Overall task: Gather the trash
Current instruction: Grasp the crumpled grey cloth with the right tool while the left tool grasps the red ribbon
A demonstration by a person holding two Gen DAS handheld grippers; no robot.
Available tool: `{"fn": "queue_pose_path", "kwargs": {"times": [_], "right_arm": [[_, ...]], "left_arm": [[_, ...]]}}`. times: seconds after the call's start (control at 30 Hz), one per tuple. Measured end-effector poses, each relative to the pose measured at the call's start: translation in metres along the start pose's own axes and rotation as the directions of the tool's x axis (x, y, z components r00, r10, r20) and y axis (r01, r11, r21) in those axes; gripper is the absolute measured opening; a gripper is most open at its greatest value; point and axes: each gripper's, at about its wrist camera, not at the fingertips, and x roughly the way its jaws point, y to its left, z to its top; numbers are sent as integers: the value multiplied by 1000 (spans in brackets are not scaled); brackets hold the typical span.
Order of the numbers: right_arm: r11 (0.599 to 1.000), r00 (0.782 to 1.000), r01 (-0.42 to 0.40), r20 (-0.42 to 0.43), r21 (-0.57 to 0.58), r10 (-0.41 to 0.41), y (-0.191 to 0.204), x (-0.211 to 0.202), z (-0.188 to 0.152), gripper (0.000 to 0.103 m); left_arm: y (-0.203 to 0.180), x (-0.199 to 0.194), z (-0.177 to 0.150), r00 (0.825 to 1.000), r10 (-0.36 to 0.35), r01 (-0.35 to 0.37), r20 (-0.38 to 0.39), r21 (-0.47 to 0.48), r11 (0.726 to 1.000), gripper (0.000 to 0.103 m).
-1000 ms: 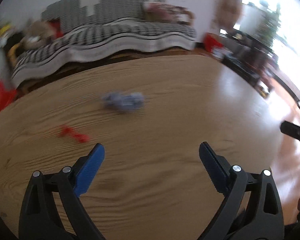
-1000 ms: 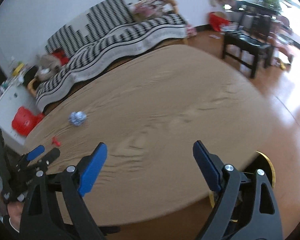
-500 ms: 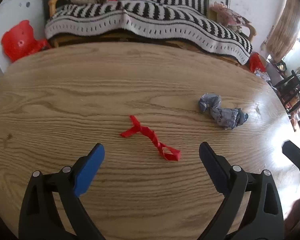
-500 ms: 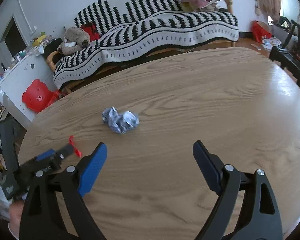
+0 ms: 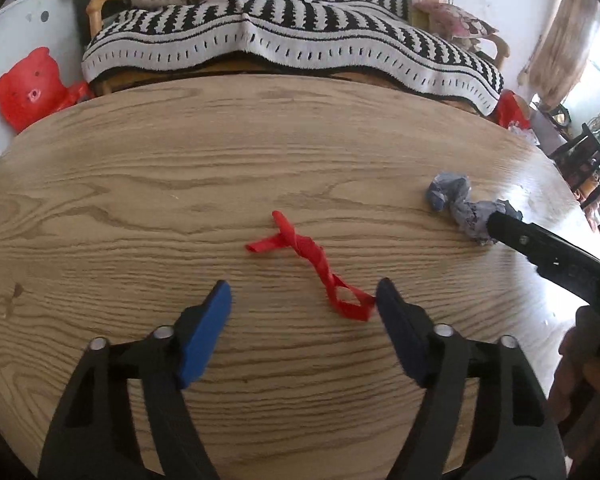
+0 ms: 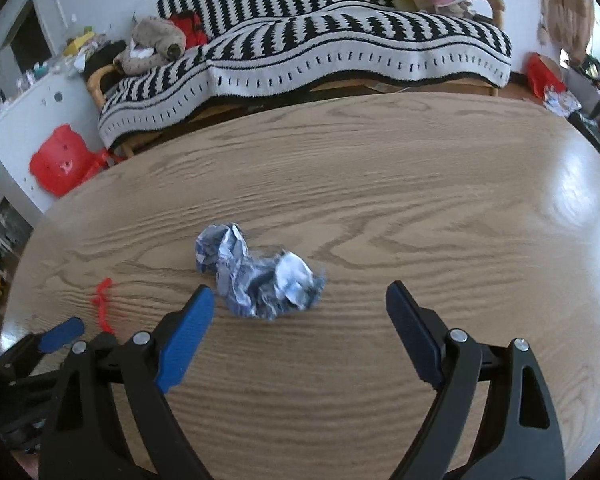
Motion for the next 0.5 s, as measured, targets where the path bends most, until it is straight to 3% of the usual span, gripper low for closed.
{"fn": "queue_pose_path", "kwargs": {"times": [0.2, 0.27, 0.3, 0.33, 0.5], "right_arm": [[998, 999, 28, -17, -63, -29, 18, 22, 3, 83], [994, 999, 48, -10, -102, -49, 25, 24, 3, 70], [992, 999, 51, -7, -117, -53, 29, 25, 3, 56], [991, 999, 50, -5, -126, -51, 31, 24, 3, 48], [992, 999, 38, 6, -124, -38, 33, 18, -2, 42]], "left_arm": [[2, 0, 3, 1000, -15, 15, 13, 16, 1000, 43], [2, 1, 3, 1000, -20, 20, 11, 8, 1000, 28], [2, 1, 3, 1000, -19, 19, 10, 8, 1000, 23], [2, 1, 3, 1000, -18, 18, 12, 11, 1000, 23], [1, 0, 0, 1000, -6, 6, 11, 16, 1000, 22]]}}
